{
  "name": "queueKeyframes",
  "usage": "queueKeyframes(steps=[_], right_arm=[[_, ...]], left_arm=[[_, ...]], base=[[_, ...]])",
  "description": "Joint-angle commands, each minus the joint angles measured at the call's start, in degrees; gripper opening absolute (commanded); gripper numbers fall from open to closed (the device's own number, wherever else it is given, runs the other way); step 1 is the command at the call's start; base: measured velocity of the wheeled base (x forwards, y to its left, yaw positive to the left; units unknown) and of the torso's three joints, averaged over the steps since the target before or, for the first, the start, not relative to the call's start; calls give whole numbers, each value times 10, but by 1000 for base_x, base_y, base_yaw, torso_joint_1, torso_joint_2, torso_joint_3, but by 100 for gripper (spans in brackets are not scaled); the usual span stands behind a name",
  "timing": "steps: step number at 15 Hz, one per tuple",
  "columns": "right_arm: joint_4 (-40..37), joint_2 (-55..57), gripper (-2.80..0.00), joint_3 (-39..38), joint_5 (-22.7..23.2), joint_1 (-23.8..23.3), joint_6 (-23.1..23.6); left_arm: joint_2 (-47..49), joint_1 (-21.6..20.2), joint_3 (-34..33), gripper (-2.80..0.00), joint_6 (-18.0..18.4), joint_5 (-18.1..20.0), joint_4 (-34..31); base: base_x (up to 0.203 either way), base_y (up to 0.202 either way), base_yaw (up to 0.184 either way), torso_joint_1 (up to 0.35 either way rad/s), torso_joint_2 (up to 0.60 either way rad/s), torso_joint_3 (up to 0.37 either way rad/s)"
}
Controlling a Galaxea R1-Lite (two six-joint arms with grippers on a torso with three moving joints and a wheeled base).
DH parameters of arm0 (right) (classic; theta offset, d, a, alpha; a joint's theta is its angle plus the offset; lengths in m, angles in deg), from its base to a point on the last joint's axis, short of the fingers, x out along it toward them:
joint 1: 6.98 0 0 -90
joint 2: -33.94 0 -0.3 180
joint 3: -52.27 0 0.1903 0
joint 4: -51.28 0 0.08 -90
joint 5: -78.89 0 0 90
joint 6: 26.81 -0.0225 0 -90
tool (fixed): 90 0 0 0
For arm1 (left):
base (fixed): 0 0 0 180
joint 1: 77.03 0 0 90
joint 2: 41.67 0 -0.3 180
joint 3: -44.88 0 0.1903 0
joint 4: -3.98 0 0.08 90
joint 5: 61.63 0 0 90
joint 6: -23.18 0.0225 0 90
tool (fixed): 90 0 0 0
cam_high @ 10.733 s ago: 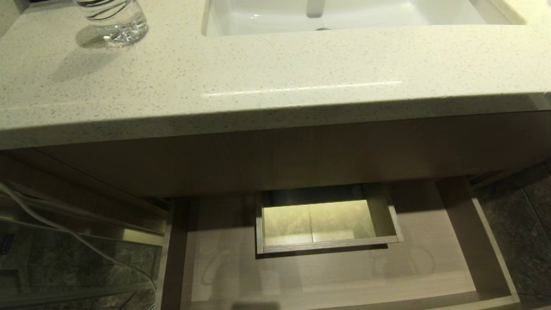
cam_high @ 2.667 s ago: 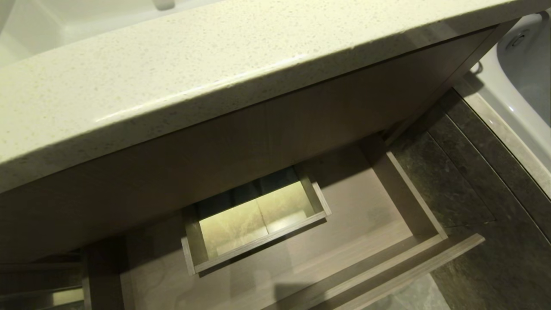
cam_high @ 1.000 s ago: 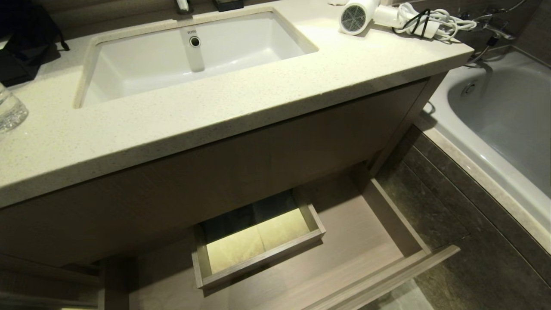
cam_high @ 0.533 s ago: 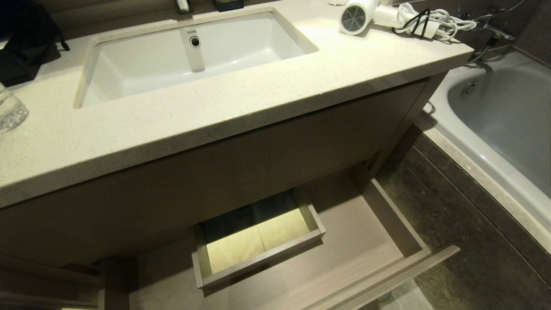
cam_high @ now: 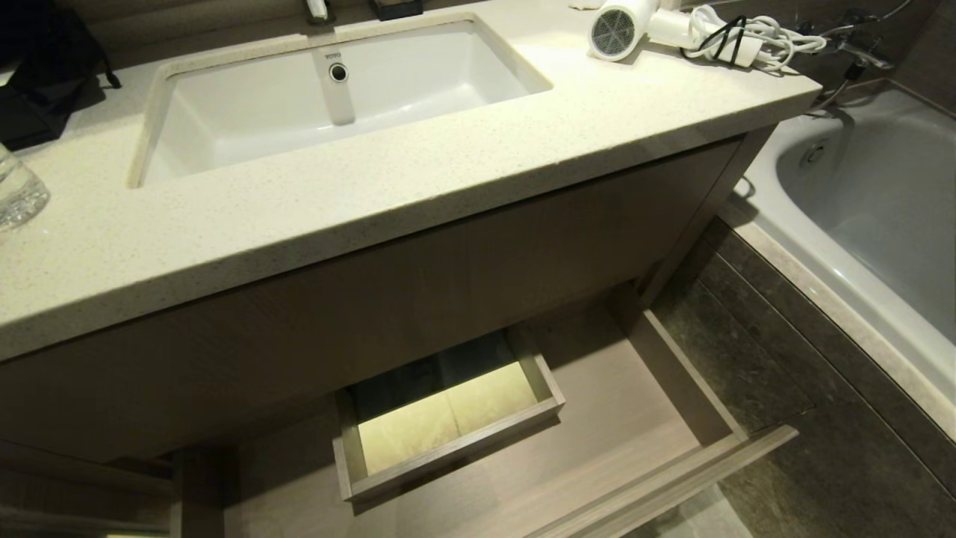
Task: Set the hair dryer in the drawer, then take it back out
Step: Pick up the hairdryer
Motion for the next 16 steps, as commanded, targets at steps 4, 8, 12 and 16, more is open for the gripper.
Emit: queueKeyframes(steps=[4,8,12,16], right_arm=[[0,1,-280,-1,-2,0,-1],[0,1,-280,-1,0,0,0],[1,1,-280,-1,1,0,1],[0,1,-280,-1,0,0,0]], left_arm=[[0,0,0,-280,0,0,0],[0,0,0,-280,0,0,0],[0,0,0,-280,0,0,0],[0,0,0,-280,0,0,0]], base=[[0,0,0,68,-247,-164],[0,0,0,190,-512,-335],[0,0,0,210,-545,-337],[0,0,0,58,-132,-81]])
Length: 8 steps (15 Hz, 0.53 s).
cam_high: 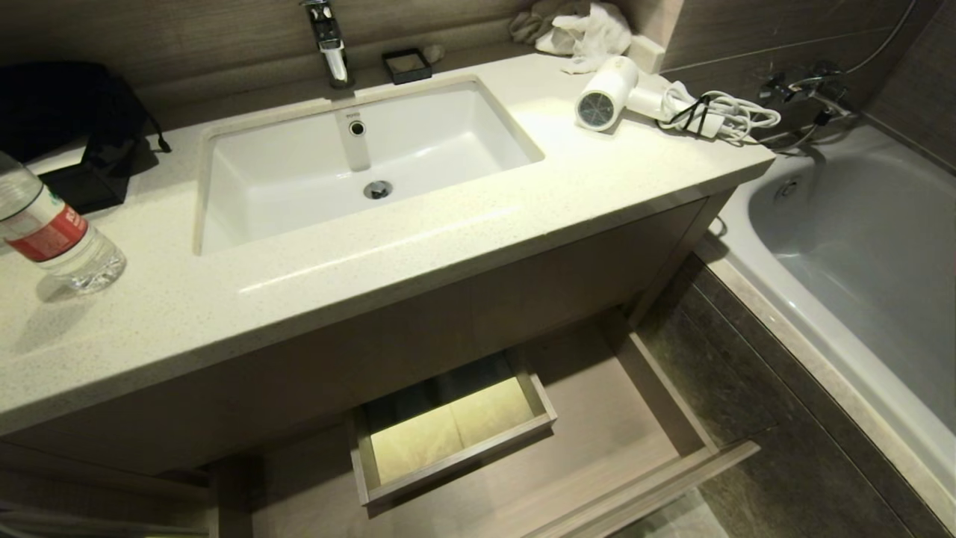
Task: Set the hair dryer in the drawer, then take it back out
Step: Pick up the hairdryer
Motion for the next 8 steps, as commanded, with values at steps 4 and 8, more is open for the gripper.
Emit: queueKeyframes(steps=[4,8], right_arm=[[2,1,-280,-1,2,0,5],[8,1,-280,-1,0,0,11]], left_arm=[[0,0,0,-280,3,-1,-1],[0,0,0,-280,2,0,0]], base=[[0,0,0,3,-9,-5],[0,0,0,0,0,0]])
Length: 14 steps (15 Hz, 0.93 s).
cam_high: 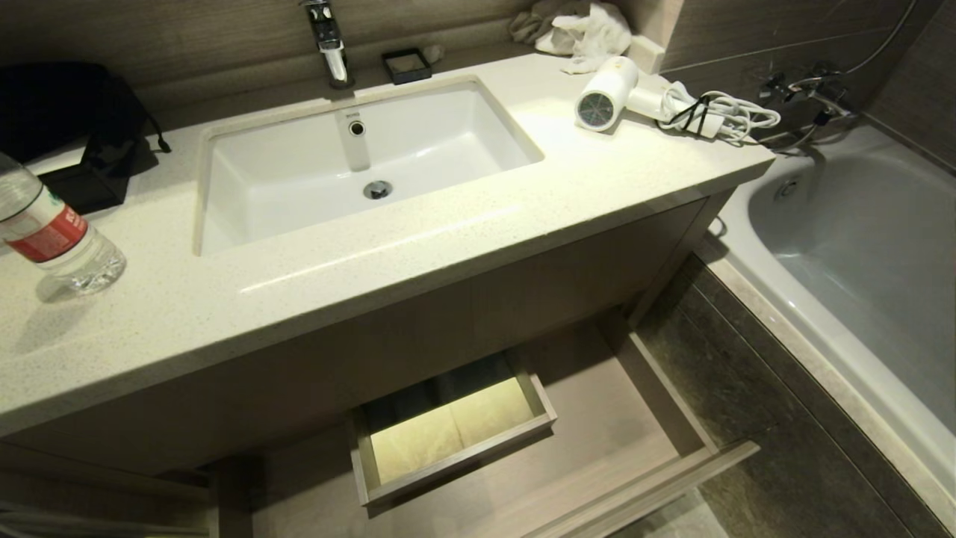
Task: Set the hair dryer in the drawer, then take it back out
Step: Pick up the hairdryer
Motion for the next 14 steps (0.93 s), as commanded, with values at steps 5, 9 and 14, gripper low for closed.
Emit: queueKeyframes(steps=[5,9,14], right_arm=[[-14,63,-280,69,13,0,3],[-114,165,-280,276,12,0,-1],[-298,406,-280,598,-21,-2,0]], left_arm=[[0,0,0,-280,0,0,0],[0,0,0,-280,0,0,0],[0,0,0,-280,-1,0,0]], base=[[0,0,0,0,0,0],[0,0,0,0,0,0],[0,0,0,0,0,0]])
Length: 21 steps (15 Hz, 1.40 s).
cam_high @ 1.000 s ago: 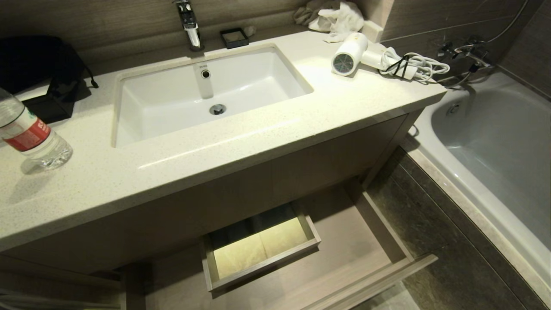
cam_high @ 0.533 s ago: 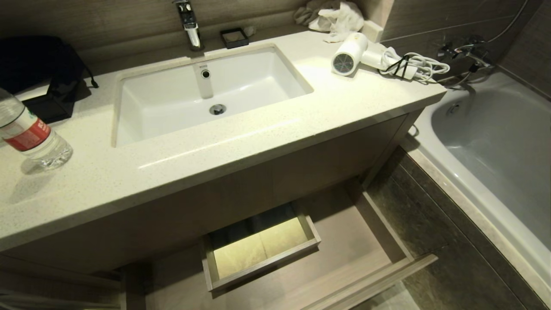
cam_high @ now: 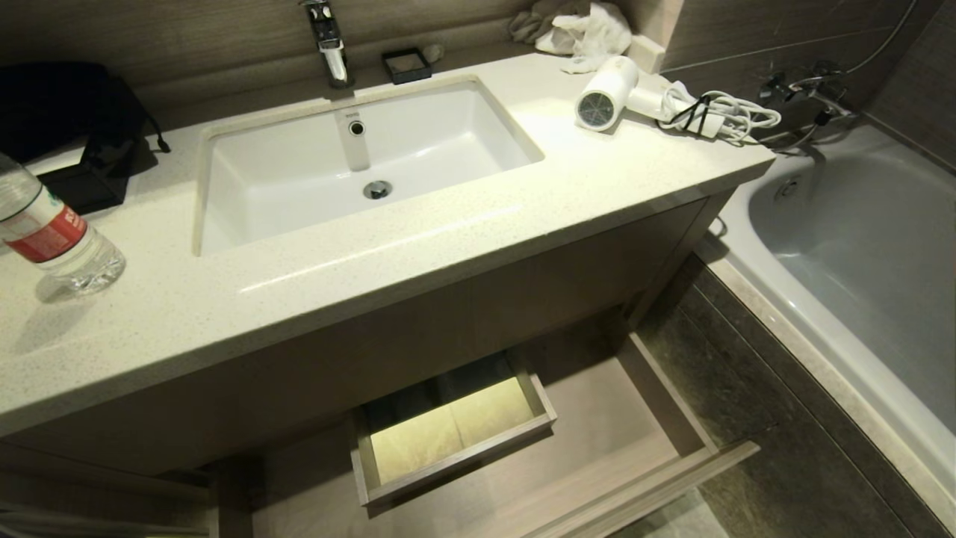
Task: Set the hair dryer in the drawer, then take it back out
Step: Pick up the hairdryer
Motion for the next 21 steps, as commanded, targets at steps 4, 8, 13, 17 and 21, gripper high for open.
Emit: queueKeyframes(steps=[4,8,13,17,21], right_arm=[[-167,282,-280,307,-23,-4,-1],[-205,382,-280,394,-89,-17,-2],[-217,465,-280,397,-96,-86,3],[-169,542,-280,411,-69,-111,68],[-52,589,-280,429,-68,-113,198]], left_arm=[[0,0,0,-280,0,0,0],[0,0,0,-280,0,0,0],[0,0,0,-280,0,0,0],[0,0,0,-280,0,0,0],[0,0,0,-280,0,0,0]], base=[[0,0,0,0,0,0],[0,0,0,0,0,0],[0,0,0,0,0,0],[0,0,0,0,0,0],[0,0,0,0,0,0]])
